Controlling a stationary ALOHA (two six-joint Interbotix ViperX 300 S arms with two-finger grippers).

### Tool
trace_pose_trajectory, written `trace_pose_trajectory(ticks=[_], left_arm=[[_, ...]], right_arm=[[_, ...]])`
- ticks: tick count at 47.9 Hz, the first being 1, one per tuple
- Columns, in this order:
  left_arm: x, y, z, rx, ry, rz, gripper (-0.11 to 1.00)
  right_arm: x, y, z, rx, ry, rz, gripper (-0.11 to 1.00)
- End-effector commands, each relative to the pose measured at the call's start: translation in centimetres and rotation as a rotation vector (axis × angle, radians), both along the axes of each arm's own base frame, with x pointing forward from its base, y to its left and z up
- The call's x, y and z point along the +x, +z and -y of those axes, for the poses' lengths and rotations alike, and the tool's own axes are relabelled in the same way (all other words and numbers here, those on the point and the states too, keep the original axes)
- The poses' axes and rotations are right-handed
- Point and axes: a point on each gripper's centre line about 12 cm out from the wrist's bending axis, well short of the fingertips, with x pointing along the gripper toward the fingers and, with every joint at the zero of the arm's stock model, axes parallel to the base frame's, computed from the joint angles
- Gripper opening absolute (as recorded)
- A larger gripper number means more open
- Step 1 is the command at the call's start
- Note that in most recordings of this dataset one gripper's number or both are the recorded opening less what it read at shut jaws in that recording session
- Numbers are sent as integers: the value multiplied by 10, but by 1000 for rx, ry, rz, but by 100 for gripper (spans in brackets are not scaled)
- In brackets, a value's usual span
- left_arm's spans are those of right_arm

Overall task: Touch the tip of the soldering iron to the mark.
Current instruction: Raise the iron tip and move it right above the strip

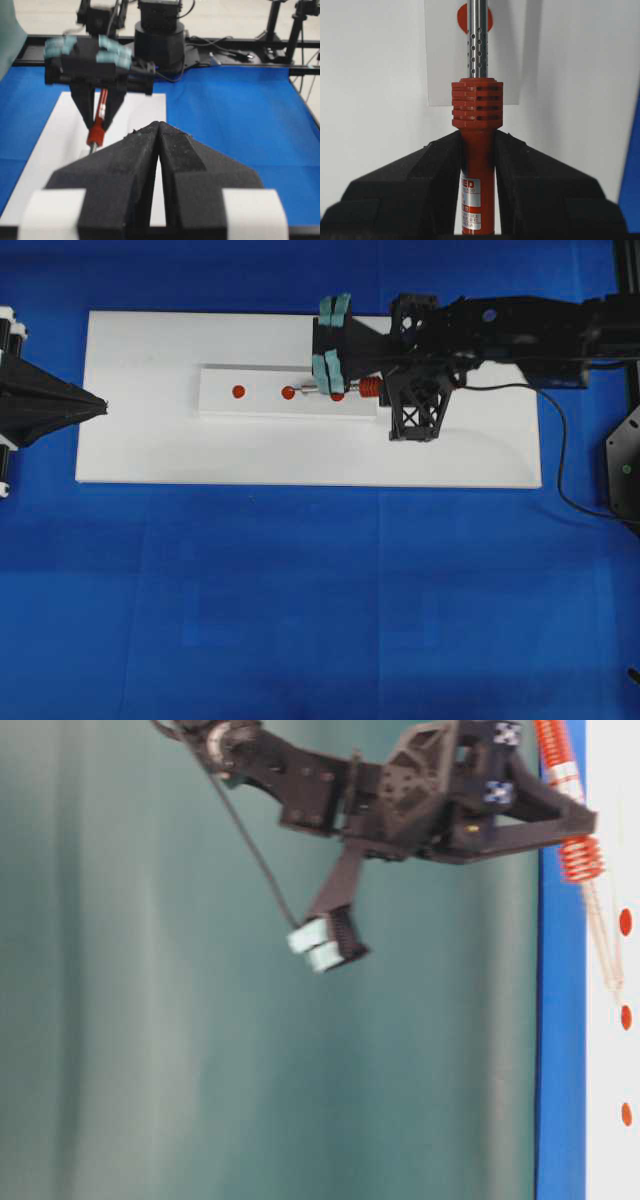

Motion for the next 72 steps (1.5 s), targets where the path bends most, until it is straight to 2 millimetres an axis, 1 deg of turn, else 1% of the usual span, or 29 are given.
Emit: trace_pose_trajectory(ticks=[1,12,16,21,37,46,54,72], left_arm=[[1,4,0,3,-2,12,0],[1,5,0,4,0,17,0],[0,6,0,4,0,18,0],[0,6,0,4,0,22,0],[0,6,0,1,0,21,0],[0,6,0,1,0,21,0],[0,7,0,1,-2,23,0],[-1,7,0,0,-2,25,0]], right_arm=[[3,37,0,-19,0,79,7],[-6,85,-1,-44,1,101,7],[-9,97,-2,-63,7,101,7],[-10,108,-1,-78,7,109,7],[-10,109,-1,-81,6,111,7],[-15,106,-2,-78,5,100,7],[-28,103,-4,-76,5,91,7],[-67,95,-12,-57,-28,49,7]])
